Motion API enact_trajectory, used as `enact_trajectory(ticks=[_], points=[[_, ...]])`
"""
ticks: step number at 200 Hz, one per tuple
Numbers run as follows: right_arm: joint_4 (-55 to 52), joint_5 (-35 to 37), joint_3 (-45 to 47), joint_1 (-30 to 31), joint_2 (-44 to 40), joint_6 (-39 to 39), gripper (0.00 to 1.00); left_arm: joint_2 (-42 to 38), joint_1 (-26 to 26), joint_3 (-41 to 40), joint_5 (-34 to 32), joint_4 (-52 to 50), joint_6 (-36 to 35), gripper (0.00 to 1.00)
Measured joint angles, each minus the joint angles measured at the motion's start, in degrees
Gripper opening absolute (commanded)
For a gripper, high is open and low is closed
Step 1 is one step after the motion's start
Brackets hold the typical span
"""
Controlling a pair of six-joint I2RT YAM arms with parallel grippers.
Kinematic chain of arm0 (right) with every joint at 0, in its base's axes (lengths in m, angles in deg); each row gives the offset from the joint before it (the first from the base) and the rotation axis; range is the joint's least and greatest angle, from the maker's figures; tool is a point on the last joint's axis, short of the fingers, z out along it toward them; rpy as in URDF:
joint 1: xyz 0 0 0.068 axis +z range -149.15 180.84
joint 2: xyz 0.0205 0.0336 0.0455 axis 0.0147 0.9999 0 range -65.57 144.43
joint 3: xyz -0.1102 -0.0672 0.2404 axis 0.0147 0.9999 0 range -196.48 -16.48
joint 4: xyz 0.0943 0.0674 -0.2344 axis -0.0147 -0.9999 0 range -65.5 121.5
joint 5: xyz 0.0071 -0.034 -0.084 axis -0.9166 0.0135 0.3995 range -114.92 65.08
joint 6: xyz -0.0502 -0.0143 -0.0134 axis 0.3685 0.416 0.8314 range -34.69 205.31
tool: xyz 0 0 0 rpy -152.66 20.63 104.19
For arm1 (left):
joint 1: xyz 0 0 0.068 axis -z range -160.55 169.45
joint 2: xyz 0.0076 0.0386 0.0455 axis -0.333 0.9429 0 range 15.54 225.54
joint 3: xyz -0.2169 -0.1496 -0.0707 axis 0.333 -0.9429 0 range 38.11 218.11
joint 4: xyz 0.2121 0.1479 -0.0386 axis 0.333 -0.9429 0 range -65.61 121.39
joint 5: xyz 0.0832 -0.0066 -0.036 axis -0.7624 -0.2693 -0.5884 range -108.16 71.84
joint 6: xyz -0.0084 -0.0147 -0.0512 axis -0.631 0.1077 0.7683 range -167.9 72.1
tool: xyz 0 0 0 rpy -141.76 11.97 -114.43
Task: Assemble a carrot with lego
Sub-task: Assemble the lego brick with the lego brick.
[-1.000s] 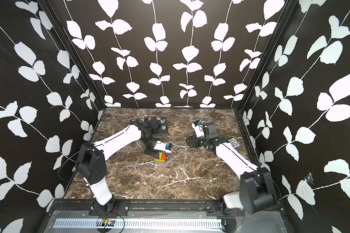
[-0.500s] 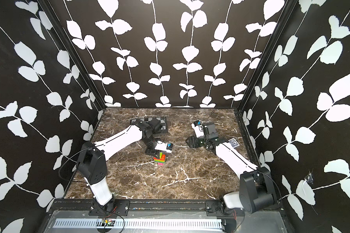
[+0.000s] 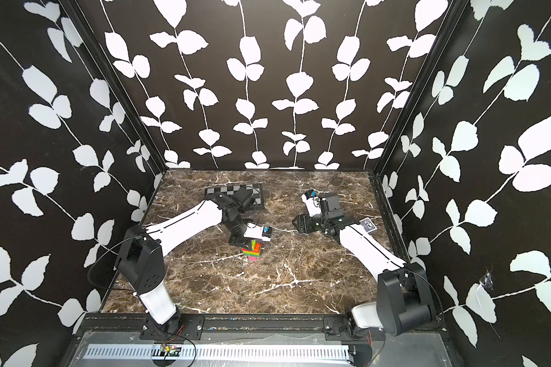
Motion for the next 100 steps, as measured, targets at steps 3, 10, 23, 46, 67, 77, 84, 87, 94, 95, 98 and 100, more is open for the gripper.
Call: enact_trajectory(ticks=[3, 10, 23, 46, 67, 77, 84, 87, 94, 95, 98, 100], points=[[0.0, 0.0, 0.0, 0.0, 0.0, 0.0, 0.73, 0.0, 0.07, 0.0, -0.22, 0.0, 0.0, 0.0], [0.0, 0.0, 0.0, -0.04, 0.02, -0.02, 0.73, 0.02, 0.46, 0.0, -0.96, 0.0, 0.09, 0.0], [0.0, 0.02, 0.0, -0.11, 0.02, -0.04, 0.73, 0.11, 1.01, 0.02, -2.21, -0.11, 0.46, 0.0], [0.0, 0.31, 0.0, -0.15, 0.02, -0.2, 0.74, 0.42, 1.46, 1.05, -3.32, -0.85, 1.64, 0.11], [0.0, 1.73, 0.0, -0.15, 0.0, -0.94, 0.76, 0.92, 1.68, 2.21, -3.45, -1.6, 2.86, 0.23], [0.02, 2.73, 0.0, -0.15, 0.0, -1.33, 0.77, 1.25, 1.68, 2.82, -3.15, -1.77, 3.61, 0.27], [0.02, 3.45, 0.0, -0.15, 0.0, -1.68, 0.78, 1.38, 1.68, 3.15, -2.8, -1.88, 4.02, 0.3], [0.0, 3.87, 0.0, -0.17, 0.0, -1.95, 0.79, 1.42, 1.68, 3.23, -2.71, -1.99, 4.24, 0.3], [0.02, 4.63, 0.0, -0.2, 0.0, -2.38, 0.79, 1.49, 1.68, 3.43, -2.47, -2.29, 4.74, 0.32], [0.02, 4.83, 0.0, -0.22, -0.02, -2.45, 0.79, 1.49, 1.68, 3.43, -2.49, -2.34, 4.74, 0.32], [0.02, 5.22, 0.0, -0.22, -0.02, -2.69, 0.8, 1.53, 1.68, 3.56, -2.43, -2.56, 5.01, 0.33], [0.02, 5.38, 0.0, -0.22, -0.02, -2.78, 0.8, 1.55, 1.68, 3.63, -2.4, -2.67, 5.09, 0.34]])
